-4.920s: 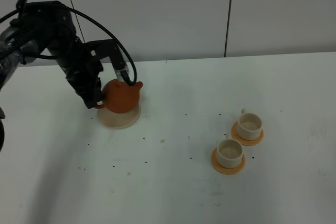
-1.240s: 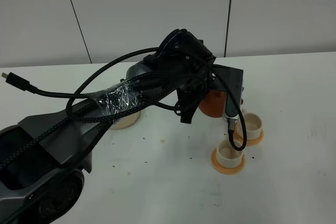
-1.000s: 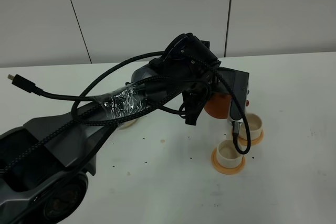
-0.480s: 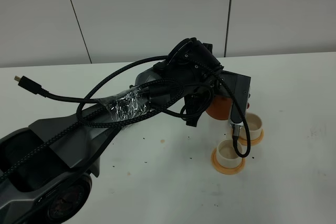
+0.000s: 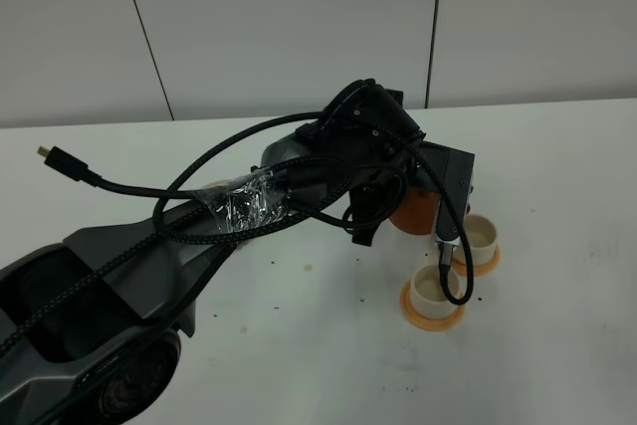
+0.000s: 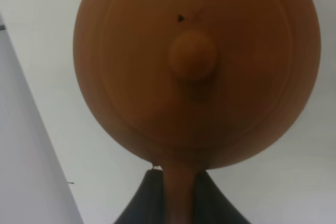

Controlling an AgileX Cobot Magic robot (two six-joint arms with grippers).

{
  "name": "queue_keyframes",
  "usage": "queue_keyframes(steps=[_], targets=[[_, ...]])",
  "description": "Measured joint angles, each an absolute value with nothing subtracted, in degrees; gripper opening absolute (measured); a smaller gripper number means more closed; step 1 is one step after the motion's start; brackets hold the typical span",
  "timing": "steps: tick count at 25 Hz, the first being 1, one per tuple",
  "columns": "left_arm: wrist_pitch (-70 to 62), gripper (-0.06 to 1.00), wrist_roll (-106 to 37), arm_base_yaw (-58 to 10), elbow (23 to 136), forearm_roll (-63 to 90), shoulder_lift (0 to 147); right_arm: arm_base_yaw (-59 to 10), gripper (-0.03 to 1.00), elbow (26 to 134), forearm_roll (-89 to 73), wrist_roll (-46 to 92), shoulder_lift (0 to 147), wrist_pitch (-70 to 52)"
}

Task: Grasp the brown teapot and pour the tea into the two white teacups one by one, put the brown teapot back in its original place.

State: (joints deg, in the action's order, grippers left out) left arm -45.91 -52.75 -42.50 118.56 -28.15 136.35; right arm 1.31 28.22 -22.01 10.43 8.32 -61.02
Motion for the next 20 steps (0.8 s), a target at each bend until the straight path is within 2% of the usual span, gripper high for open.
queue_keyframes(steps=[20], targets=[[-45.85, 0.17, -53.97, -44.10, 118.56, -35.01, 136.89, 1.31, 0.31, 28.22, -22.01, 10.43, 8.32, -61.02]])
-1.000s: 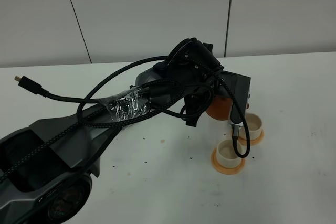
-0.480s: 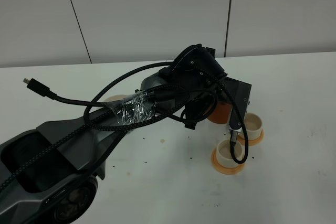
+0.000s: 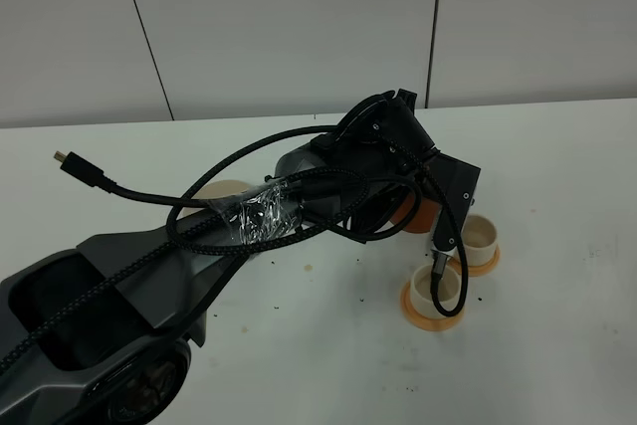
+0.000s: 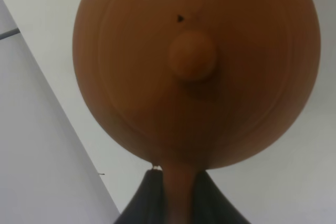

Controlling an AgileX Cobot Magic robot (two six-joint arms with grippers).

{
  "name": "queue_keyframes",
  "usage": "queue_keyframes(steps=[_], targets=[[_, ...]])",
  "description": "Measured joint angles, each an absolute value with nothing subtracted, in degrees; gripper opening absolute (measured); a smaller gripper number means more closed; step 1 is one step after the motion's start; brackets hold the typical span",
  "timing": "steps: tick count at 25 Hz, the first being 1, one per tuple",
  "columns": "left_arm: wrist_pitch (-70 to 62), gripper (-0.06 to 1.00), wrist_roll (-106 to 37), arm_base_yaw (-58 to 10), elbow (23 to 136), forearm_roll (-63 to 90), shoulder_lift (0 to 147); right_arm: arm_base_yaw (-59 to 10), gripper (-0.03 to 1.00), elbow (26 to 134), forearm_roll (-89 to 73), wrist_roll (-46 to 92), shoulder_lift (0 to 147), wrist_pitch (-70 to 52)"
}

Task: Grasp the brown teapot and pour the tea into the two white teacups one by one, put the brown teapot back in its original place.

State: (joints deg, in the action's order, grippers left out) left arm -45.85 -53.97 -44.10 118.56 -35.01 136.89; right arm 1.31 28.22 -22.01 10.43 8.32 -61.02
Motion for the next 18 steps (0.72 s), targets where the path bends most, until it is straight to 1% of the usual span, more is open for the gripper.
queue_keyframes(steps=[18], targets=[[-45.85, 0.17, -56.87, -44.77, 118.56, -36.50, 136.96, 1.31, 0.31, 28.22, -22.01, 10.43, 8.32, -61.02]])
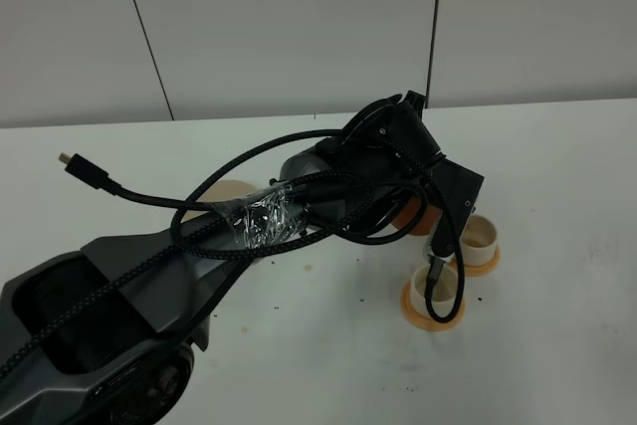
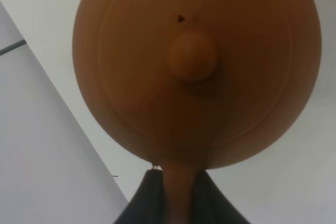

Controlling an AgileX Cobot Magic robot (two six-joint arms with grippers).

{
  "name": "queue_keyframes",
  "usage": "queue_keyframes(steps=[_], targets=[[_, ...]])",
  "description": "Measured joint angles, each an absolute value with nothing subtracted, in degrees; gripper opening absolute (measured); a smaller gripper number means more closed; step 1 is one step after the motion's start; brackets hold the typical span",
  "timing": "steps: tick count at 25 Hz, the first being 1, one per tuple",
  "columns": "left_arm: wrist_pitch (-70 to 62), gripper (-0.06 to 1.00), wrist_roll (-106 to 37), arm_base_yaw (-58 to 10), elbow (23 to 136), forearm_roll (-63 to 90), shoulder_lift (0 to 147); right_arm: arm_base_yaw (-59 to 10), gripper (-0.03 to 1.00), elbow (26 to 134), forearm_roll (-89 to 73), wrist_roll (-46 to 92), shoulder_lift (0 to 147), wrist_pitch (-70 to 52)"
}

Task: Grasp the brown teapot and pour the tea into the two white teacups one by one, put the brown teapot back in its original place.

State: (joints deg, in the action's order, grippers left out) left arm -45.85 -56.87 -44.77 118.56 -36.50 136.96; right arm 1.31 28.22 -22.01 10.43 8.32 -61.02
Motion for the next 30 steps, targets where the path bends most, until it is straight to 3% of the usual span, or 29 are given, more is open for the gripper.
queue_keyframes(steps=[30], targets=[[-45.90, 0.17, -58.52, -44.77, 118.56, -38.04, 137.00, 1.31, 0.31, 28.22, -22.01, 10.43, 8.32, -61.02]])
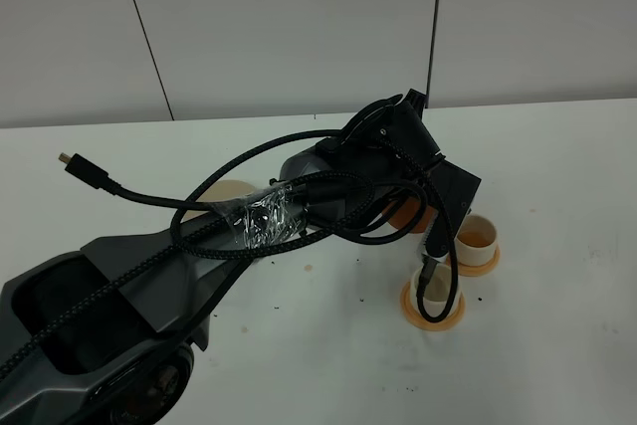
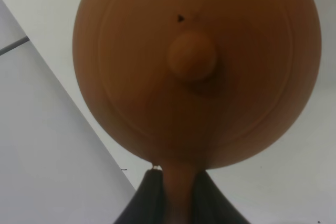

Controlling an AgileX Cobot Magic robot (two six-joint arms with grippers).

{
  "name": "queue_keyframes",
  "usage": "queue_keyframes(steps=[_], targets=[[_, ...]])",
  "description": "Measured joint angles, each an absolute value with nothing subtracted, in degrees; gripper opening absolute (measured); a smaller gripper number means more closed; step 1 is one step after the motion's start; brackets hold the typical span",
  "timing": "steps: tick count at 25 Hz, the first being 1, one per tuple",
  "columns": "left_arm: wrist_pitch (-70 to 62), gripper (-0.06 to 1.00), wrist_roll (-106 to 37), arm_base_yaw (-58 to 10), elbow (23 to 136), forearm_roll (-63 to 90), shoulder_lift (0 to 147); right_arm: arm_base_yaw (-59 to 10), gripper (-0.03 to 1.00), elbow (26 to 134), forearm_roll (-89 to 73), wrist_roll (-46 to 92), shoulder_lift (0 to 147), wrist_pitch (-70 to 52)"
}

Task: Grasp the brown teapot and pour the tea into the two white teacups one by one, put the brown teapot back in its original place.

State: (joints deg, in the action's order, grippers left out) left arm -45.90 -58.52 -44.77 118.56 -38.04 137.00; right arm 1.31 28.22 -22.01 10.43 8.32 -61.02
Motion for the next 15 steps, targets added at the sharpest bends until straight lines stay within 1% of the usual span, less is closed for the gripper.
queue_keyframes(steps=[15], targets=[[-45.29, 0.17, -58.52, -44.77, 118.56, -38.06, 137.00, 1.31, 0.31, 28.22, -22.05, 10.43, 8.32, -61.02]])
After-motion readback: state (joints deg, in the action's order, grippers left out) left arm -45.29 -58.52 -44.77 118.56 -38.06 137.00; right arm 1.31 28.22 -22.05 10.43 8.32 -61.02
